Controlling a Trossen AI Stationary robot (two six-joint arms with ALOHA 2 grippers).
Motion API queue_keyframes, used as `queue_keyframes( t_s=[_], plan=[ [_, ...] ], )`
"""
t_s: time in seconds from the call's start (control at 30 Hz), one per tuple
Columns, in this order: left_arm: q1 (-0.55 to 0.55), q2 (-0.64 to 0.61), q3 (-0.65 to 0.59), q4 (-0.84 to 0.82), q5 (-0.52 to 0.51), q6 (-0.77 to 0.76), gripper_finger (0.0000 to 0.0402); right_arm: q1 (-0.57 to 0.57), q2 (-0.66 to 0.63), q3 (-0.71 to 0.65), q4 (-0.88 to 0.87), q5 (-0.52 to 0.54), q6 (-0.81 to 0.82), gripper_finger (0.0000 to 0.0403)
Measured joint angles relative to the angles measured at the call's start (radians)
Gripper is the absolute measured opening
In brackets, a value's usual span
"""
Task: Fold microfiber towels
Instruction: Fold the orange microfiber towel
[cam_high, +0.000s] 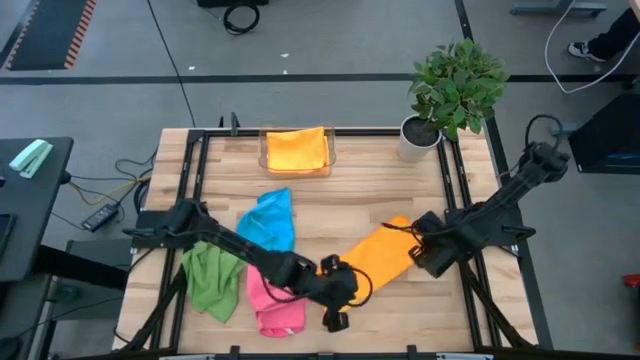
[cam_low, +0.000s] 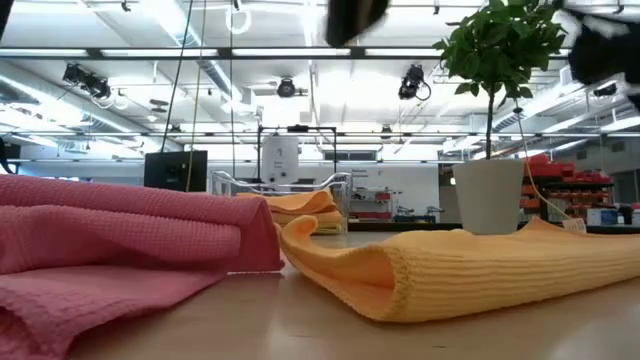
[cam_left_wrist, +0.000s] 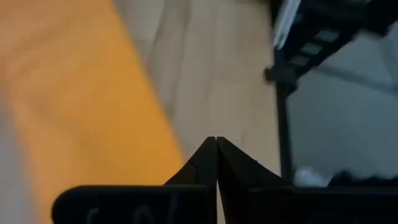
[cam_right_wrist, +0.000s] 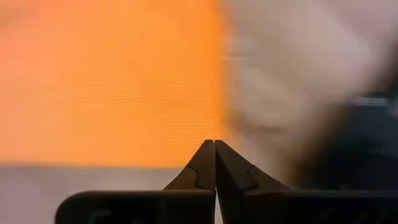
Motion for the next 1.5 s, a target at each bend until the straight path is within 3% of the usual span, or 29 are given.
queue_keyframes(
  t_s=[0.13,0.23,0.37,0.5,0.73,0.97,1.17,1.3,1.5],
  plan=[
    [-0.029,-0.002,0.099,-0.297,0.036,-0.034,0.0021,0.058,-0.01,0.006,0.309,0.161,0.003,0.0005],
    [-0.084,0.002,0.094,-0.476,0.043,-0.081,0.0009,0.073,0.095,0.006,0.551,0.234,-0.016,0.0005],
    [-0.154,-0.003,-0.031,-0.492,0.015,-0.158,0.0008,0.055,0.293,0.03,0.859,0.226,-0.13,0.0005],
    [-0.184,-0.021,-0.206,-0.477,0.017,-0.245,0.0005,0.029,0.465,0.161,0.875,0.225,-0.163,0.0005],
    [-0.245,-0.088,-0.446,-0.467,0.069,-0.224,0.0005,-0.018,0.707,0.437,0.878,0.2,-0.171,0.0005],
    [-0.342,-0.315,-0.692,-0.472,0.044,-0.34,0.0004,-0.045,0.908,0.69,0.824,0.155,-0.122,0.0005],
    [-0.389,-0.499,-0.807,-0.203,-0.161,-0.458,0.0006,-0.037,0.977,0.755,0.683,0.052,-0.05,0.0005],
    [-0.394,-0.513,-0.843,0.078,-0.349,-0.399,0.0005,-0.01,0.985,0.755,0.664,0.007,0.008,0.0005],
    [-0.328,-0.423,-0.853,0.351,-0.359,-0.222,0.0004,0.059,0.976,0.754,0.621,-0.028,0.099,0.0005]
  ],
)
